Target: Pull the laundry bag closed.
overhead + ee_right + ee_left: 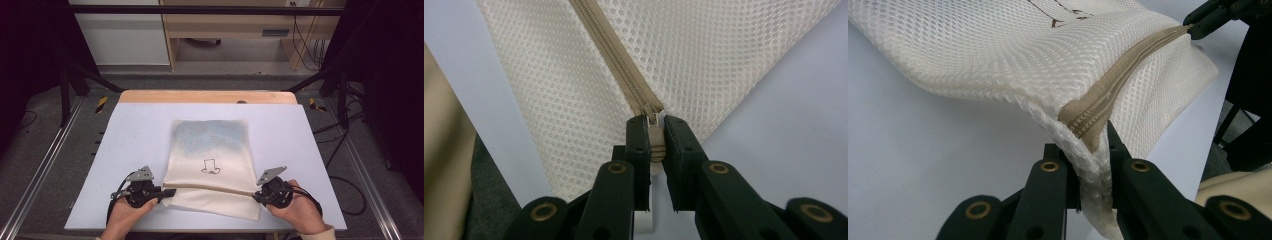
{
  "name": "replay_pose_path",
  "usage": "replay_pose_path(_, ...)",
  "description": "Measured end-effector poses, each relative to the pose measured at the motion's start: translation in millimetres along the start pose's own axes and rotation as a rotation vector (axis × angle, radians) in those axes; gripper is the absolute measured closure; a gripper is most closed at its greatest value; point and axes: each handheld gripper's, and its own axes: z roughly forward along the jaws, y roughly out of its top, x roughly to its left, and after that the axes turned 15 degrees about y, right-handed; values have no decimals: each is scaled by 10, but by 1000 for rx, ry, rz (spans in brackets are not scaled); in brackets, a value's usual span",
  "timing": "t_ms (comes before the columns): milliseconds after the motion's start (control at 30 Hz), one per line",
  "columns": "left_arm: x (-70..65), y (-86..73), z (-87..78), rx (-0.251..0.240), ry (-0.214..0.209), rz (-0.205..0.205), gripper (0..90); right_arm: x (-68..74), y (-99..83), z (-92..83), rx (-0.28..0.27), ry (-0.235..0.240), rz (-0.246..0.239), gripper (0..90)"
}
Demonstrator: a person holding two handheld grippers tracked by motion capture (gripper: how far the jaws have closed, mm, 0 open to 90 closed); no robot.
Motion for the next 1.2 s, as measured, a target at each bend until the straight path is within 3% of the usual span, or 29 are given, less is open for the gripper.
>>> replay_pose_path(300,-5,0,6,14,3,10,844,-5,-8,12,10,4,10,818)
replay_pose_path(367,-21,5,-7,10,13,9,811,-7,-10,14,5,6,10,816)
replay_pose_path(433,-47,10,-23,7,41,9,685,-18,-7,22,-15,16,20,797)
replay_pose_path(567,-70,-7,-87,18,74,-2,411,-9,18,38,-53,16,20,583)
replay_pose_path(600,-70,-7,-87,18,74,-2,355,-9,18,38,-53,16,20,583)
replay_pose_path(633,-76,-28,-143,40,114,16,332,8,56,18,-95,-1,17,464)
replay_pose_path(733,-65,-33,-218,36,161,15,236,10,115,-23,-158,-37,15,338)
replay_pose_path(800,-63,-33,-242,45,173,14,172,13,131,-45,-175,-52,18,317)
replay_pose_path(900,-6,-13,-344,30,240,-4,124,2,144,-79,-210,-104,28,217)
replay_pose_path(967,32,3,-380,28,297,12,114,-18,153,-126,-253,-138,52,169)
replay_pose_path(1000,32,3,-380,28,297,12,118,-18,153,-126,-253,-138,52,169)
replay_pose_path(1033,75,16,-426,17,355,31,120,-46,158,-172,-294,-152,77,129)
replay_pose_path(1200,182,11,-496,29,413,27,112,-116,135,-233,-329,-210,141,83)
